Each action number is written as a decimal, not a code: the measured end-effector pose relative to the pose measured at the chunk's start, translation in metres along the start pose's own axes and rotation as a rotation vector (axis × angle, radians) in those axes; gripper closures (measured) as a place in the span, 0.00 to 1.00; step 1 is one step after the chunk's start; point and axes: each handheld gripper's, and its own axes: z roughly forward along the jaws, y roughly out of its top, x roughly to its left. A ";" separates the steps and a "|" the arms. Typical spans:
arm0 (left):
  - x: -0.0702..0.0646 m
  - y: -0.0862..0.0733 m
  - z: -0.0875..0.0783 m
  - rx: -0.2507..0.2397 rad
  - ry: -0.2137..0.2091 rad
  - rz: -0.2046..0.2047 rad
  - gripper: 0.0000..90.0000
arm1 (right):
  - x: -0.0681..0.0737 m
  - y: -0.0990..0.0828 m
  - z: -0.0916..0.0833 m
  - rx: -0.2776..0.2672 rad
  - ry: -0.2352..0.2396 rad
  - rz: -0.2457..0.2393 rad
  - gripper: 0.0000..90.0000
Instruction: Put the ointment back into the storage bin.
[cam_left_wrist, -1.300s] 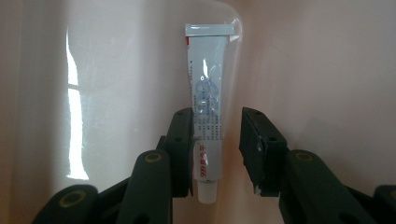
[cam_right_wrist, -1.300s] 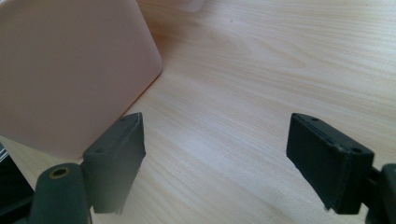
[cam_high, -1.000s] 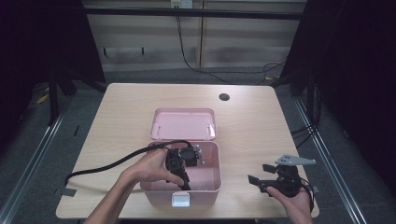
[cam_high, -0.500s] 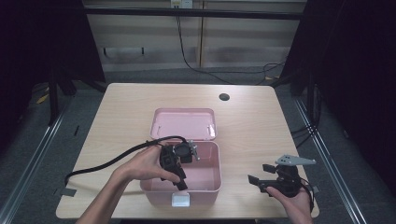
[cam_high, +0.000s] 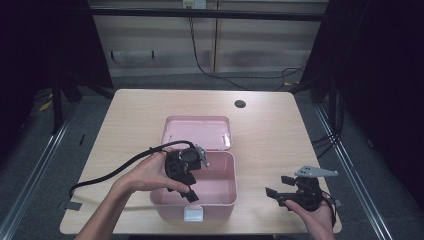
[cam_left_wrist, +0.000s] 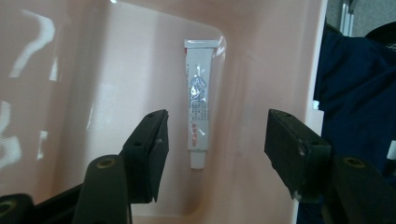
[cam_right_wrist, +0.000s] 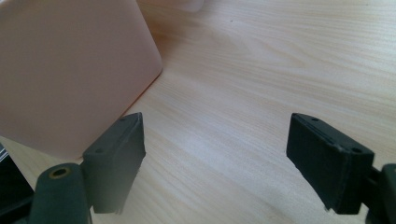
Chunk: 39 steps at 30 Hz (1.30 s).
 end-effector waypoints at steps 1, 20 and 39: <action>-0.001 0.000 -0.001 -0.007 -0.003 -0.003 0.43 | 0.000 0.000 0.000 0.000 -0.001 0.000 0.21; -0.011 -0.013 -0.031 -0.050 0.051 0.031 0.32 | -0.001 0.000 0.001 0.000 0.002 0.000 0.21; -0.012 -0.042 -0.055 -0.100 0.070 0.039 0.22 | -0.001 0.000 0.000 0.000 -0.002 0.004 0.21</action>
